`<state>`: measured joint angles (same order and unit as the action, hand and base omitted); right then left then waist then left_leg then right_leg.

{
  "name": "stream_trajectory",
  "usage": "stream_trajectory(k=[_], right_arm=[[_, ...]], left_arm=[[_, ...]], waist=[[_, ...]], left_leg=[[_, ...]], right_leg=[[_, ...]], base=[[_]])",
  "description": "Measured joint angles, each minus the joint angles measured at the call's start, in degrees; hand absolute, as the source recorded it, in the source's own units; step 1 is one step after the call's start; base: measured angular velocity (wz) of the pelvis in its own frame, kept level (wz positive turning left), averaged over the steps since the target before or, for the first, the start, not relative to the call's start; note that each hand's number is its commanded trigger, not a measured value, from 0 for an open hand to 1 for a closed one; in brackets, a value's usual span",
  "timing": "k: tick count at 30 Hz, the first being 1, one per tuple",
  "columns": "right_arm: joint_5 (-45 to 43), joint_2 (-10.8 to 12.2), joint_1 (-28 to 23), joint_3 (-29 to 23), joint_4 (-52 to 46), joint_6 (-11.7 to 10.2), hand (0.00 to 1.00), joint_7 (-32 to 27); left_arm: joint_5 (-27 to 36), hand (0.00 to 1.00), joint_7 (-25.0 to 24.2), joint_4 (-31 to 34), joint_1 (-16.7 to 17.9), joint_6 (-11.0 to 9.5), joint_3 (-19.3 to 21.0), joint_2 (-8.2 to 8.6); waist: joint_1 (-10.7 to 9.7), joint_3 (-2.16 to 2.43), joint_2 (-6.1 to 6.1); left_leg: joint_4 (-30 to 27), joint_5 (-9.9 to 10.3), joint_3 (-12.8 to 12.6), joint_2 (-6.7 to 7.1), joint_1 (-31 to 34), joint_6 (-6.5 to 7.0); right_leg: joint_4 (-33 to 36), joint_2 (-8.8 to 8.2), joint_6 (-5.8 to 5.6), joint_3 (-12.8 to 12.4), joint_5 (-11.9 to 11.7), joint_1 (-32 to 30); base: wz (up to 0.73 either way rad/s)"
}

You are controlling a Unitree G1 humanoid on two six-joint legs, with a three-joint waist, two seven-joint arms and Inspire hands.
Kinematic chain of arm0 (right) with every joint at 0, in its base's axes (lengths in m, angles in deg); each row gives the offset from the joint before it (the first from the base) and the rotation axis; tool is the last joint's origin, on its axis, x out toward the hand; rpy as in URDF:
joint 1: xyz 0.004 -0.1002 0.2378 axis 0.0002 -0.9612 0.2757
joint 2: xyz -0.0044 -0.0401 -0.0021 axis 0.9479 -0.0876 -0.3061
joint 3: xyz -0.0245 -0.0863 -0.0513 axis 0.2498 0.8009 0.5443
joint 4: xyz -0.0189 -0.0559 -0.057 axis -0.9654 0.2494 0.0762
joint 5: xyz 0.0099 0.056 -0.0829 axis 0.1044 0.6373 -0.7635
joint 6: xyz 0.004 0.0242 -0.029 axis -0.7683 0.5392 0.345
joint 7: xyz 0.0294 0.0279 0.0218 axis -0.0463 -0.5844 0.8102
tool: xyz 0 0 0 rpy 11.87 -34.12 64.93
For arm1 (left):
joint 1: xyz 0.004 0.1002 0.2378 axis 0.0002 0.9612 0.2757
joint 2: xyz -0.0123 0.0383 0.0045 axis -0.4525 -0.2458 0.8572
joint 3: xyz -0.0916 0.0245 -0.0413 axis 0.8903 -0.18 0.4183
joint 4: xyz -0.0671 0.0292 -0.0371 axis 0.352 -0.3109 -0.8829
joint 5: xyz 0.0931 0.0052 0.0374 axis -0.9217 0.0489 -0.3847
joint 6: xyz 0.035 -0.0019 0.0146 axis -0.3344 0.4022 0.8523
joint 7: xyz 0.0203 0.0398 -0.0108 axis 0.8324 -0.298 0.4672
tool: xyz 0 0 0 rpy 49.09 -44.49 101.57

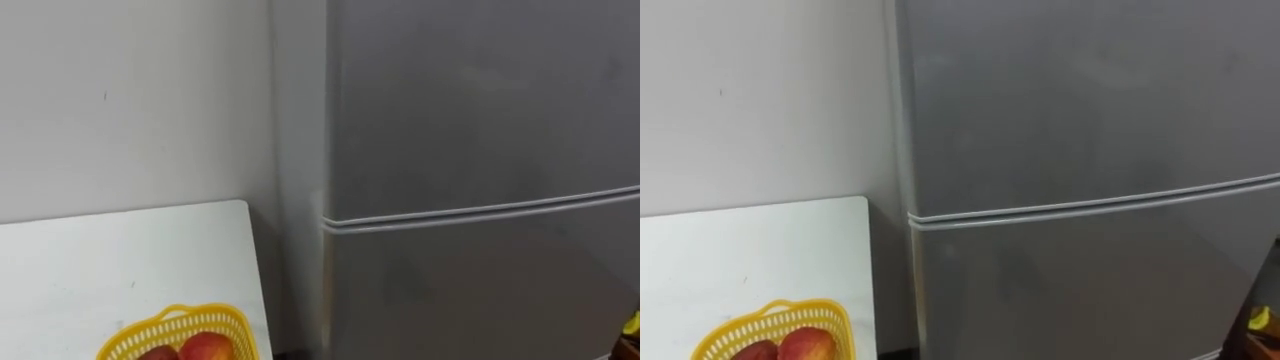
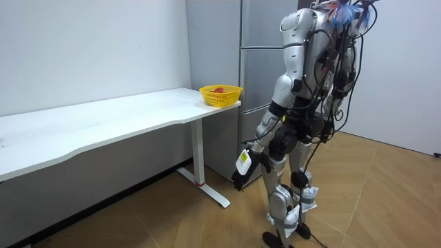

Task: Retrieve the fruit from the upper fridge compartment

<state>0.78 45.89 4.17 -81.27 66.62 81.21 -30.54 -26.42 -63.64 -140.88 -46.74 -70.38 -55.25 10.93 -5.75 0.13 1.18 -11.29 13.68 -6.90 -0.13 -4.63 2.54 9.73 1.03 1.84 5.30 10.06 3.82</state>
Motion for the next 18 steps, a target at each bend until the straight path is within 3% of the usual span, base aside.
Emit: stream_trajectory(k=[12,18], right_arm=[[-12.7,0.1,2.0,3.1,9.4,3.1,0.0,7.3],[-21.9,0.1,3.3,4.0,13.2,6.3,0.0,9.9]], left_arm=[[-1.5,0.0,-5.0,-3.1,-1.4,3.4,-1.0,0.19],[-4.7,0.0,-5.0,-3.7,-2.6,4.9,-0.9,0.23]], waist=[[0.0,-0.11,-0.39],[0.9,-0.13,-0.51]], left_leg=[[0.0,0.0,1.1,0.11,-0.1,-0.03],[-0.1,0.0,2.3,0.51,-0.2,-0.02]], right_leg=[[-0.3,-0.1,0.04,1.2,0.0,0.9],[-0.9,-0.43,-0.02,2.5,0.2,1.4]], base=[[0.04],[0.1]])
